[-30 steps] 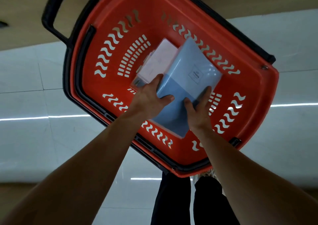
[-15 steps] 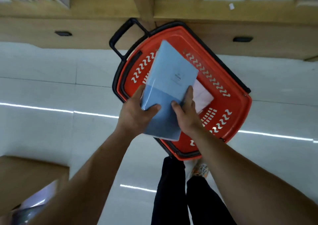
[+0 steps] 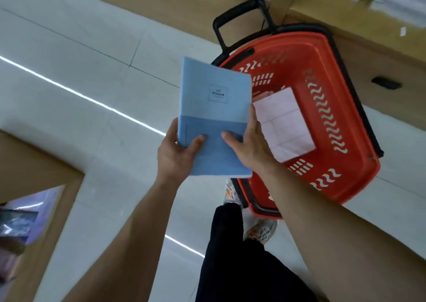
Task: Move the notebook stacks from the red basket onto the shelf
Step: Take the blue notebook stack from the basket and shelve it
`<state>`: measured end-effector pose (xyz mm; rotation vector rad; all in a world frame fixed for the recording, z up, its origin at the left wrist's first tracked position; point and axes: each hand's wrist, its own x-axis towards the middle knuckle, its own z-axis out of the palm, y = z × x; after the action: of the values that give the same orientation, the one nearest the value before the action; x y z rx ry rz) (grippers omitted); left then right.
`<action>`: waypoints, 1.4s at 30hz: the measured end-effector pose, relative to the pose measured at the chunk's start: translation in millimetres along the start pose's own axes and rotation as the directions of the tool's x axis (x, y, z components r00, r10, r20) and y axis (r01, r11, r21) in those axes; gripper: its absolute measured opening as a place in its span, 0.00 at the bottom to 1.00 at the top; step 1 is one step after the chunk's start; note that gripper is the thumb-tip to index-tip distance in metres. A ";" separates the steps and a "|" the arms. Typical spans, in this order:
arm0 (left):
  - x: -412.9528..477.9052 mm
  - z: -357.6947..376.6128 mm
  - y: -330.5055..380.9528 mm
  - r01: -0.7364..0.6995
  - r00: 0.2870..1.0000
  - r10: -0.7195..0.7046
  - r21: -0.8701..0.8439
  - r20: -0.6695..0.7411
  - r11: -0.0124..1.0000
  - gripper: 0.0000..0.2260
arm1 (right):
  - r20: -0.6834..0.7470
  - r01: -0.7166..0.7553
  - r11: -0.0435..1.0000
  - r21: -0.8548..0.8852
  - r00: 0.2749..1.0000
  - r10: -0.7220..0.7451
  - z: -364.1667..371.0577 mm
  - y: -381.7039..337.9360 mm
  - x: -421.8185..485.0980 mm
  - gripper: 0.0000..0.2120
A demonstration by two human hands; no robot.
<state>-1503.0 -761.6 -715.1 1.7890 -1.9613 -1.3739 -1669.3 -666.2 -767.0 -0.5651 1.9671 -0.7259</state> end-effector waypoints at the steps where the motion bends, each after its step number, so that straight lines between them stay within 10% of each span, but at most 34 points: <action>1: 1.9 0.9 -2.6 0.008 1.000 -0.008 -0.003 0.010 1.000 0.21 | -0.014 -0.014 1.000 0.016 1.000 0.014 1.9 2.1 0.1 0.51; 16: 33.3 5.6 -25.0 0.155 0.985 -0.152 -0.032 0.076 0.987 0.32 | -0.230 0.025 0.977 0.211 0.973 0.024 30.5 6.7 2.9 0.54; 28: 28.9 16.9 -8.1 0.148 0.988 -0.147 -0.020 0.037 0.989 0.23 | -0.202 -0.017 0.970 0.244 0.977 0.068 12.3 7.1 7.1 0.50; 42: -55.9 -40.6 178.4 0.005 0.974 0.005 -0.047 0.225 0.999 0.27 | -0.373 0.098 0.956 0.278 0.928 0.014 -149.7 -105.7 -119.9 0.34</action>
<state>-1588.1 -758.3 -543.9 1.6767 -2.0140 -1.6743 -1736.7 -626.0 -562.5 -0.3040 2.1395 -1.2008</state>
